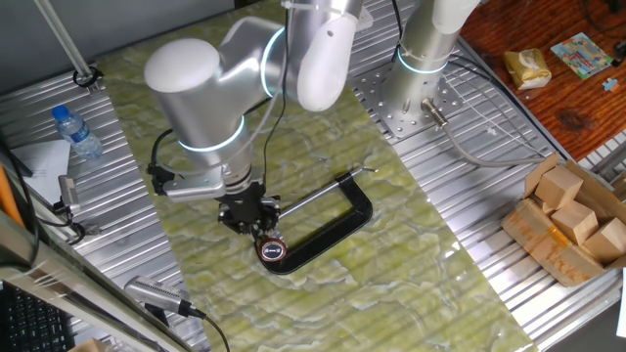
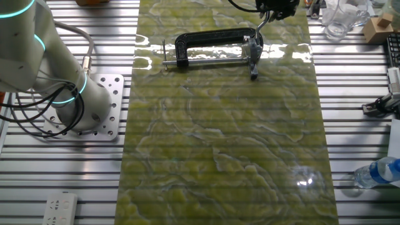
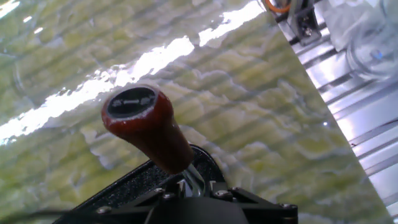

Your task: Push down the lever

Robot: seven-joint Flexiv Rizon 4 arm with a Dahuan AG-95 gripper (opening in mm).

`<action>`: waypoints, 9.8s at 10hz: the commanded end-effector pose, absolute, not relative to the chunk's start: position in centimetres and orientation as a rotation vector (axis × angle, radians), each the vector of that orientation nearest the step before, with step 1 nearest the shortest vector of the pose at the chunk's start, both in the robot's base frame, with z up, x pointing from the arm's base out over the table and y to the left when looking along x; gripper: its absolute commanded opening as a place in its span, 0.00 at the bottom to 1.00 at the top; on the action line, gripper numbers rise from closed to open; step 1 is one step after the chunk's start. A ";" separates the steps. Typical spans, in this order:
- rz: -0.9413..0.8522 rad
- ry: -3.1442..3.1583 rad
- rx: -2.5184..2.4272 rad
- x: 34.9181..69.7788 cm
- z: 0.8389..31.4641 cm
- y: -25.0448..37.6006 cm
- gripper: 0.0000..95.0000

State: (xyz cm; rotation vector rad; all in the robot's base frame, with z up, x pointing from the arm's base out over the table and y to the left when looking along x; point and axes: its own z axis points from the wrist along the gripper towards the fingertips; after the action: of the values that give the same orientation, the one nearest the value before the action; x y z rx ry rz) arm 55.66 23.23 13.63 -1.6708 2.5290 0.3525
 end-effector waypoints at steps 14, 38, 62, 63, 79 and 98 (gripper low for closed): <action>0.370 2.159 -2.048 55.8 14.0 23.5 0.20; 0.408 2.053 -2.084 55.6 14.7 21.5 0.00; 0.370 2.185 -2.054 55.7 16.3 20.7 0.40; 0.324 2.239 -2.061 55.6 17.7 21.6 0.40; 0.309 2.511 -1.805 54.4 24.6 26.5 0.00; 0.192 2.429 -1.852 55.9 21.2 29.8 0.00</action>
State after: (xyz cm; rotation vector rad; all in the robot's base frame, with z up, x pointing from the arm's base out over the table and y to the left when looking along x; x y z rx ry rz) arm 55.82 29.80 21.17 -1.8430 2.4294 0.1972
